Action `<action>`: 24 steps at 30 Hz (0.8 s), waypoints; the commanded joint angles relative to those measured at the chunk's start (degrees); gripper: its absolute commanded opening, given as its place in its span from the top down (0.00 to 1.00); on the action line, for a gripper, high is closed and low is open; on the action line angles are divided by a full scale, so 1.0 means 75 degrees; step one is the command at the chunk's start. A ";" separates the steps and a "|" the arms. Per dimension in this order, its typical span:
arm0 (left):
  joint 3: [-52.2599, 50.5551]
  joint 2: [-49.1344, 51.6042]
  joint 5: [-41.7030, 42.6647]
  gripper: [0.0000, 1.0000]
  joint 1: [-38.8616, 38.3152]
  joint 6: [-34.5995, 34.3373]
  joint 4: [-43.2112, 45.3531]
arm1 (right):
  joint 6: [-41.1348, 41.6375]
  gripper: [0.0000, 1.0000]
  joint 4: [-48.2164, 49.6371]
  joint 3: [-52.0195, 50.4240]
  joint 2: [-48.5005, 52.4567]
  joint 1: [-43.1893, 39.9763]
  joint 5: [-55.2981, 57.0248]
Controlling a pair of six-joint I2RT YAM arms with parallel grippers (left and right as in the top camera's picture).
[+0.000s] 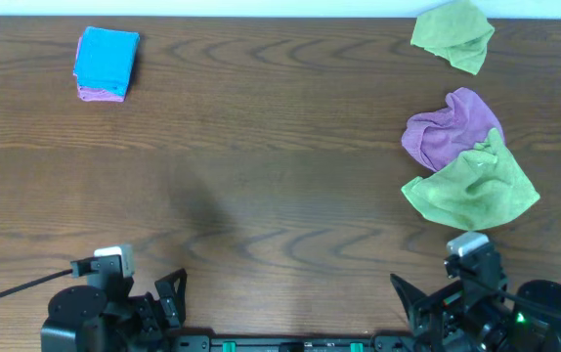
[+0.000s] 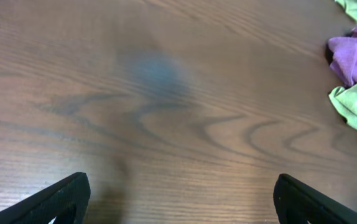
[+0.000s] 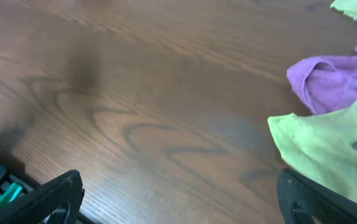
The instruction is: Fold the cloth
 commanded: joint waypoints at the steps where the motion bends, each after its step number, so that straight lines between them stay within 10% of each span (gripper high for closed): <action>1: 0.0012 -0.0044 0.0017 0.05 -0.0035 -0.0111 -0.0157 | -0.0090 0.01 -0.0114 0.0003 -0.0009 0.0050 -0.0067; 24: -0.3981 -0.2133 -0.0216 0.05 0.1102 0.1483 0.4972 | -0.0090 0.01 -0.0256 0.0003 -0.0009 0.0050 -0.0067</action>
